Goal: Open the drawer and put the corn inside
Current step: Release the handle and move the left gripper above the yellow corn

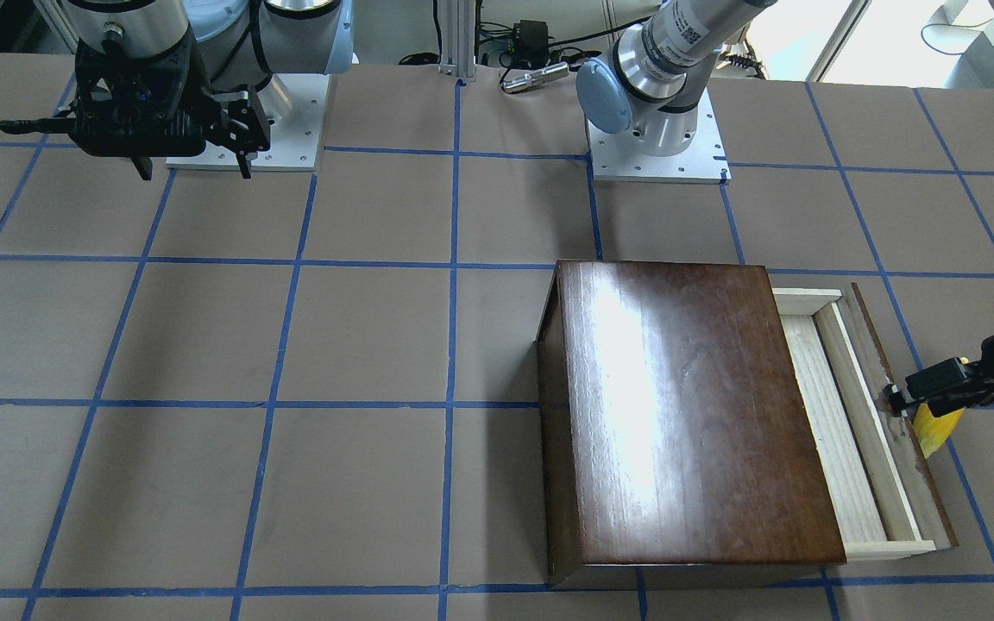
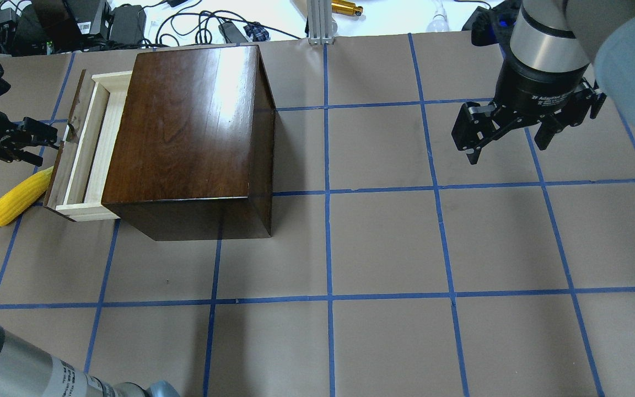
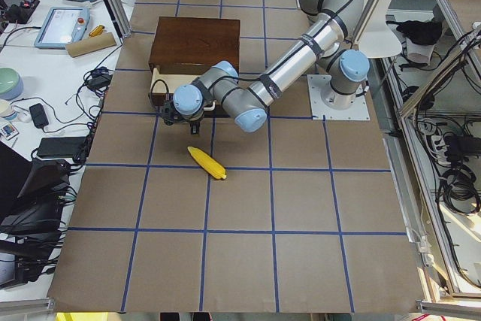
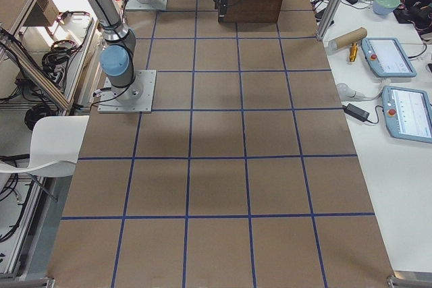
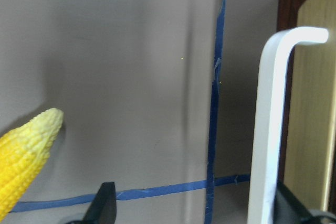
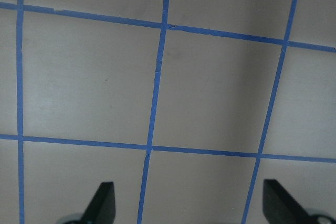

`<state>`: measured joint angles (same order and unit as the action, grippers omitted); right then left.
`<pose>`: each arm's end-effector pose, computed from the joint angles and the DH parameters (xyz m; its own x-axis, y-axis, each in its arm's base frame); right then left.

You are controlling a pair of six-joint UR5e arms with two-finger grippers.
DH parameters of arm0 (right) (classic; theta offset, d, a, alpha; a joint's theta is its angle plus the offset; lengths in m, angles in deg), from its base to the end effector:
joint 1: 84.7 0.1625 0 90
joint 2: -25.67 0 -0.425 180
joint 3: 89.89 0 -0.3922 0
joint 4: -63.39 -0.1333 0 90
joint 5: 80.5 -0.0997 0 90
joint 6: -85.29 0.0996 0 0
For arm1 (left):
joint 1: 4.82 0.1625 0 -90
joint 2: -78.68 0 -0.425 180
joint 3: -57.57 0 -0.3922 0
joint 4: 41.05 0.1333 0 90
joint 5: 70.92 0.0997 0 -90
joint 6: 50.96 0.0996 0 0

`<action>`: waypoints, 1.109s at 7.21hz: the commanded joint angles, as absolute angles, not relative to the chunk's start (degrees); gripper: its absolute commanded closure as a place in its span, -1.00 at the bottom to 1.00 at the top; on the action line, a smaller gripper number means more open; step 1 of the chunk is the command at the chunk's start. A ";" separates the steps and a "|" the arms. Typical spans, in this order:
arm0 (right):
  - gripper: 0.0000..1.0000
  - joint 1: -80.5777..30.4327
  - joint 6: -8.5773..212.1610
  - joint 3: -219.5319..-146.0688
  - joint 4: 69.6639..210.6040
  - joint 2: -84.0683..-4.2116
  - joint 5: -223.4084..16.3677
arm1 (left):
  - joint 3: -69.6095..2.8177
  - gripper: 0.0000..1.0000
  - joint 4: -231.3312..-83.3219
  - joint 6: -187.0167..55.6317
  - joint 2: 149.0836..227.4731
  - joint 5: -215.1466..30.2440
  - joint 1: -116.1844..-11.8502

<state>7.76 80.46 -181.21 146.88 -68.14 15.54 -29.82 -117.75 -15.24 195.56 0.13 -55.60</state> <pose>0.1423 -0.4504 0.4978 -0.9861 -0.1338 0.0987 -0.1263 0.9889 0.0787 0.2698 -0.5925 0.2689 -0.9256 -0.0804 0.3699 -0.0990 0.9946 -0.0316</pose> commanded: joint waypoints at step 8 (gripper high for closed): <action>-1.00 7.76 80.46 -181.21 146.88 -68.11 15.48 | -28.57 -1.00 -117.60 -15.28 190.83 6.81 -55.09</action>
